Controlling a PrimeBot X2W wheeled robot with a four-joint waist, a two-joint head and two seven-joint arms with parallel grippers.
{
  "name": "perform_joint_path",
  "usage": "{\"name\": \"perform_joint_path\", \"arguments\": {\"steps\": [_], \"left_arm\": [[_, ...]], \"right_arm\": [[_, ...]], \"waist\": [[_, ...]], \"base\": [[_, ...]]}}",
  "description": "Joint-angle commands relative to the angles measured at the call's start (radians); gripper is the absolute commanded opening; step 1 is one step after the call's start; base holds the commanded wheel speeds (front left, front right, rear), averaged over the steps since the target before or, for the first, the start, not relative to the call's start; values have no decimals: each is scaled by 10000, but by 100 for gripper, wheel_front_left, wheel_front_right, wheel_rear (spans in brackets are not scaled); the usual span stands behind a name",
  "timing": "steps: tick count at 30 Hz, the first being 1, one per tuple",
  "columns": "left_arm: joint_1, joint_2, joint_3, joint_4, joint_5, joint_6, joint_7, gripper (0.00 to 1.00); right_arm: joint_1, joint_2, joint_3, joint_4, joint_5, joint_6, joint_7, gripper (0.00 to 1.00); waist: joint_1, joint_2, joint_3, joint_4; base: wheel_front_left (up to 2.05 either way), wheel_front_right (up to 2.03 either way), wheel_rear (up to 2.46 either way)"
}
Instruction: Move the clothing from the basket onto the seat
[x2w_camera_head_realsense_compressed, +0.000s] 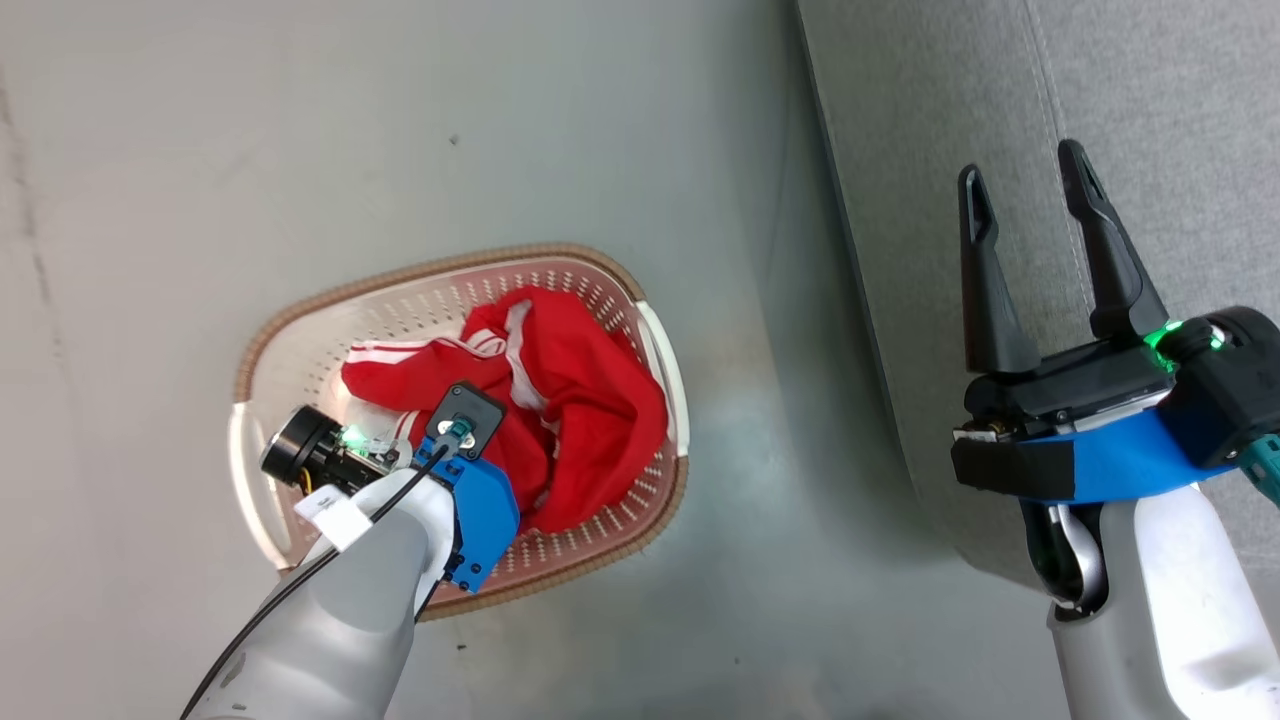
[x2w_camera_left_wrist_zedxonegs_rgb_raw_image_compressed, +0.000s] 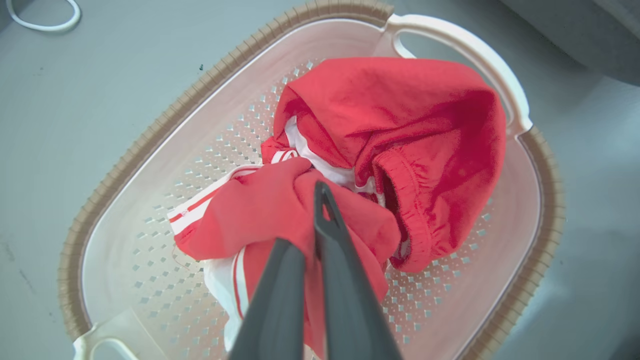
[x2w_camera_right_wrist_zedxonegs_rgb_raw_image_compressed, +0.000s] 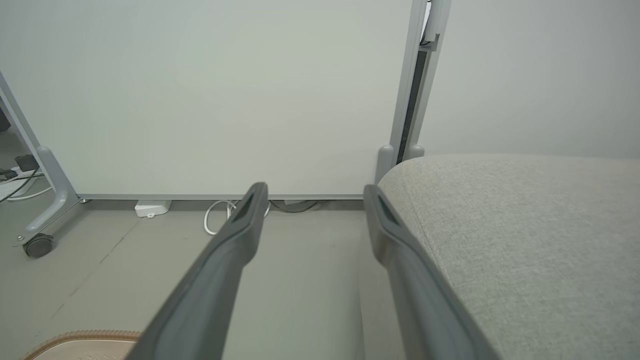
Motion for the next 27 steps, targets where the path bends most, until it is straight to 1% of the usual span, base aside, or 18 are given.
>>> {"name": "perform_joint_path", "arguments": {"steps": [1,2,5,11,15,20,27], "left_arm": [[112,-32,150,-27,-200,-17,-303,0],[196,-38,256,-12,-390,-48,-528,0],[295,-12,476,-52,-683,-104,-805,0],[566,125,955,-535,-1282,-223,-1041,0],[859,355,1384,-1601,-1620,-261,-1041,0],[1209,557,1752,-2895,-1691,-303,-1046,0],[1561,670,2160,-4060,-1814,-344,-1046,0]], "right_arm": [[213,-33,-36,64,-100,5,-35,100],[321,-32,-52,123,-146,5,-35,100],[503,-30,-47,214,-206,5,-35,100],[840,-32,-15,371,-256,5,-35,100],[1038,-32,-19,423,-250,5,-35,100],[1269,-32,-59,512,-254,5,-35,100],[1576,-32,-42,623,-270,5,-35,100]], "waist": [[1,0,-648,396],[1,0,-943,529],[1,0,-1372,713],[1,0,-2129,974],[1,0,-2547,1089],[1,0,-3026,1214],[1,0,-3565,1272]], "base": [[0,0,0],[0,0,0],[0,0,0],[0,0,0],[0,0,0],[0,0,0],[0,0,0]]}}
